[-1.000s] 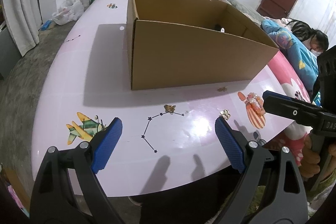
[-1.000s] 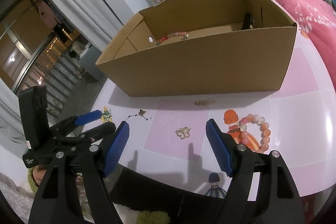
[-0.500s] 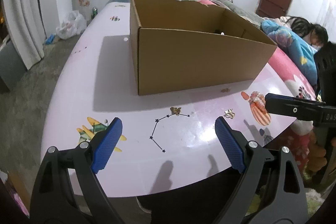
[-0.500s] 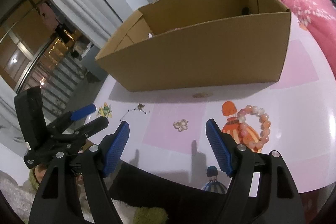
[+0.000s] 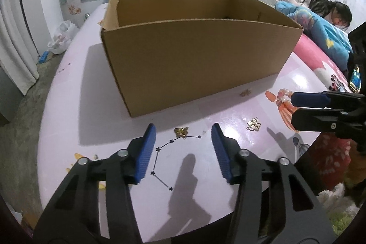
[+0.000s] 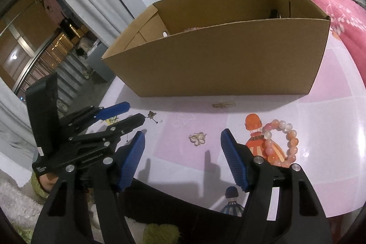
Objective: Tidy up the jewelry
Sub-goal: 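Withdraw the left gripper from the box and lower it to the gold butterfly charm, then close the left gripper on the gold butterfly charm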
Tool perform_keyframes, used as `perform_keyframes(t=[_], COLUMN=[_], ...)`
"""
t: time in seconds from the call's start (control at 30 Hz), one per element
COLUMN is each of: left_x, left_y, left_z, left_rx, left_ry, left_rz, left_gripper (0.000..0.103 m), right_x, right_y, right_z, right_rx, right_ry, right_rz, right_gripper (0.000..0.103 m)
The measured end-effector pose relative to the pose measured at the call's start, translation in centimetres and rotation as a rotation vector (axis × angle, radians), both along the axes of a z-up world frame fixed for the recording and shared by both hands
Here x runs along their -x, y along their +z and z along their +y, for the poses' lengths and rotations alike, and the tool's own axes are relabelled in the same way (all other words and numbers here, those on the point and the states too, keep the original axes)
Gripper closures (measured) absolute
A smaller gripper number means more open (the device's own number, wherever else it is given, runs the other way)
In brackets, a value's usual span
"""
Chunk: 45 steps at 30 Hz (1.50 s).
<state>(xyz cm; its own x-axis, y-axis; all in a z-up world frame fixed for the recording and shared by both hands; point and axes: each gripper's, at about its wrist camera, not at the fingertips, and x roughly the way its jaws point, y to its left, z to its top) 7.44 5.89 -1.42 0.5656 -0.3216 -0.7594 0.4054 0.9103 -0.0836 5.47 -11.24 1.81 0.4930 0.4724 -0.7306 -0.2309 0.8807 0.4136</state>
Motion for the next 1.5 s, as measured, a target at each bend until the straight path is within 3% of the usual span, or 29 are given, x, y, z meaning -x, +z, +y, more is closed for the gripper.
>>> perform_keyframes(t=[0.23, 0.47, 0.83, 1.2, 1.5], left_x=[-0.9, -1.3, -1.0, -1.0, -0.4], left_y=[-1.3, -2.2, -2.2, -2.2, -2.3], left_z=[0.0, -0.1, -1.8, -2.7, -2.7], left_rx=[-0.009, -0.074, -0.157, -0.141, -0.138], left_ry=[-0.025, -0.062, -0.153, -0.183, -0.158], left_rz=[0.030, 0.037, -0.027, -0.029, -0.036], left_gripper=[0.071, 0.072, 0.075, 0.093, 0.093], right_x=[-0.4, -0.8, -1.2, -1.4, -0.9], right_y=[-0.3, -0.8, -0.9, -0.9, -0.7], right_z=[-0.2, -0.1, 0.0, 0.0, -0.3], right_rx=[-0.007, 0.004, 0.000, -0.003, -0.001], right_ry=[0.004, 0.004, 0.002, -0.005, -0.015], right_rz=[0.000, 0.016, 0.028, 0.028, 0.016], right_gripper=[0.035, 0.036, 0.036, 0.036, 0.036])
